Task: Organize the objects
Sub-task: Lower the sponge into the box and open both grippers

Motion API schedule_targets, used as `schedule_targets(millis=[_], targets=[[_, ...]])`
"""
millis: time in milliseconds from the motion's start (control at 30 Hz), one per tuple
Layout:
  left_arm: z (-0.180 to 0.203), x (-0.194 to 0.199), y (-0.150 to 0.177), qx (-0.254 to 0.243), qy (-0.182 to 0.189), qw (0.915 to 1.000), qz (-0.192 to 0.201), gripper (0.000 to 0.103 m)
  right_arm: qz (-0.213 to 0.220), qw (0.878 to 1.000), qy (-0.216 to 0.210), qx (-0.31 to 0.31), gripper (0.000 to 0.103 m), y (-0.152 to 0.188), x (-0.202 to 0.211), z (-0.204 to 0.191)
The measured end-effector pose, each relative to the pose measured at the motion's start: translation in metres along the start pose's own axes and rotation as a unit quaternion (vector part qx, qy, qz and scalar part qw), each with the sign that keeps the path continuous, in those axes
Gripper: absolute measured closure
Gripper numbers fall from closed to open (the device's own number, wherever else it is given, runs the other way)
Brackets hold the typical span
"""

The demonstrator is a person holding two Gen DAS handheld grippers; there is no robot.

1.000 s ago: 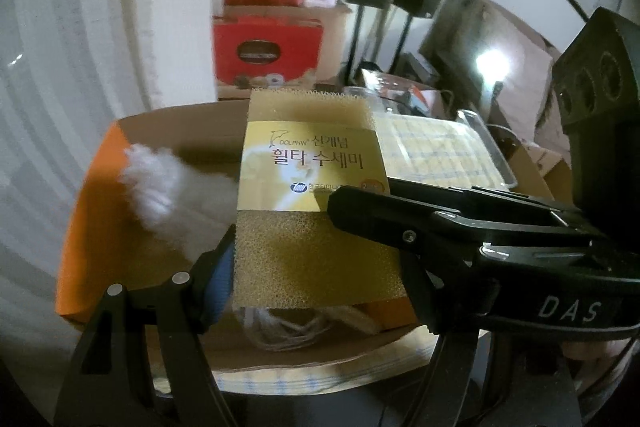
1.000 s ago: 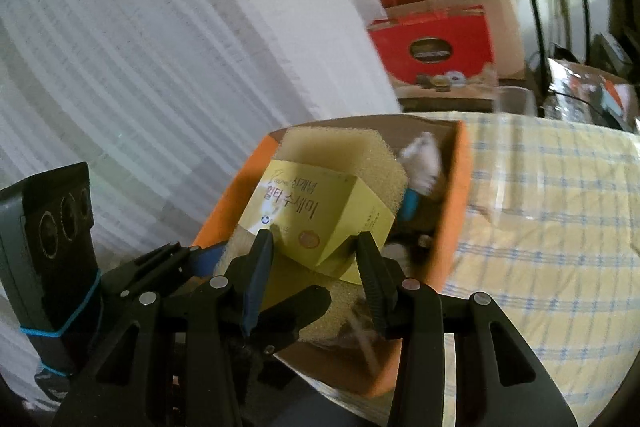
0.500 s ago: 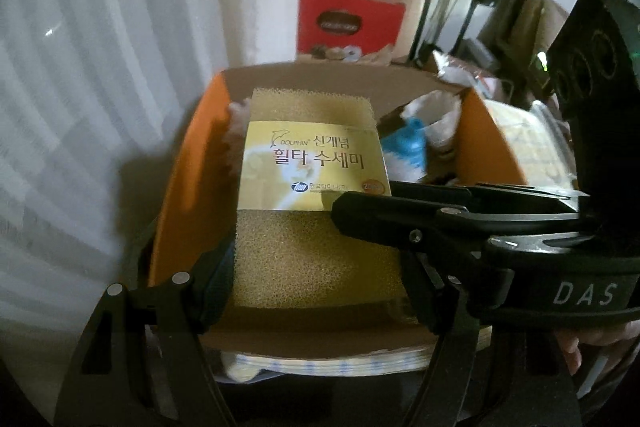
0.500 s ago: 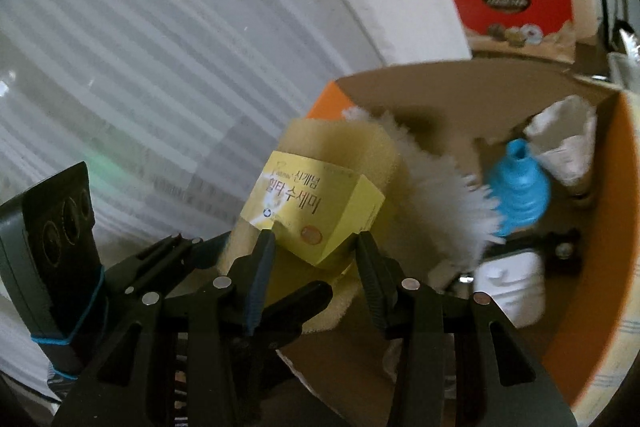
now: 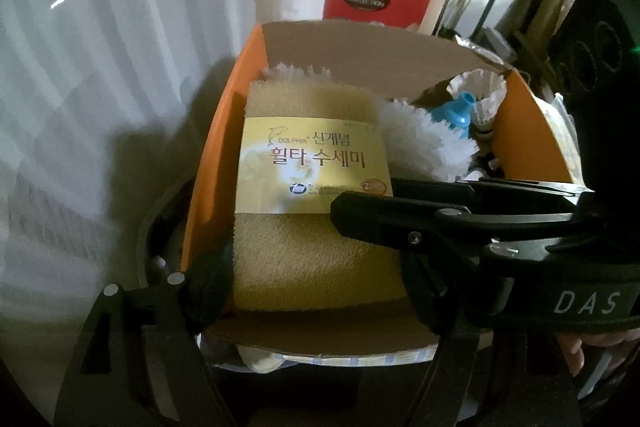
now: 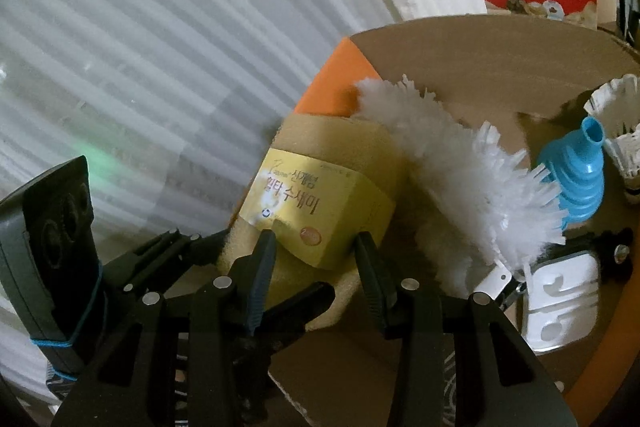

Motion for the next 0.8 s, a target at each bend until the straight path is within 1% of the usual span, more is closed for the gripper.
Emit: schedule_targets(millis=[67, 100, 200, 267, 300, 433, 600, 700, 767, 800], targets=[[0.0, 0.001, 0.0, 0.004, -0.003, 1.0, -0.001, 0.028, -0.005, 1.0, -0.001, 0.0, 0.06, 0.001, -0.001, -0.001], [0.0, 0.004, 0.0, 0.004, -0.002, 1.0, 0.002, 0.025, -0.007, 1.0, 0.0, 0.0, 0.059, 0.002, -0.002, 0.0], [0.004, 0.012, 0.0, -0.007, -0.006, 0.9999, 0.007, 0.023, -0.008, 1.0, -0.01, -0.005, 0.059, 0.004, -0.001, 0.0], [0.005, 0.02, 0.0, -0.015, -0.012, 0.9997, 0.017, 0.02, -0.006, 1.0, -0.014, -0.005, 0.059, 0.004, 0.001, 0.001], [0.006, 0.023, 0.0, -0.017, -0.011, 0.9996, 0.02, 0.017, -0.003, 1.0, -0.015, -0.004, 0.059, 0.003, 0.003, 0.0], [0.006, 0.035, -0.002, -0.012, -0.003, 0.9994, 0.031, 0.015, 0.008, 1.0, -0.017, -0.002, 0.059, 0.004, 0.013, -0.003], [0.007, 0.042, -0.006, 0.006, 0.015, 0.999, 0.042, 0.012, 0.033, 0.999, -0.003, 0.008, 0.059, 0.003, 0.04, -0.003], [0.01, 0.044, -0.006, 0.011, 0.025, 0.9986, 0.046, 0.011, 0.053, 0.998, 0.018, 0.017, 0.052, 0.004, 0.062, 0.003], [0.014, 0.045, -0.007, 0.012, 0.03, 0.9984, 0.047, 0.011, 0.066, 0.997, 0.035, 0.018, 0.044, 0.005, 0.075, 0.006], [0.017, 0.045, -0.006, 0.012, 0.032, 0.9983, 0.047, 0.011, 0.073, 0.996, 0.042, 0.018, 0.042, 0.005, 0.084, 0.01]])
Point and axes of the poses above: each gripper's, at about its wrist camera, not at the fingertips, and x roughly against the way its jaws point, z to its right, y to its underside, the point moved 6 cm from there along -x, roughly the way its jaws point, and after that the axes turned 1 degree about y, right-handed, at the moved point
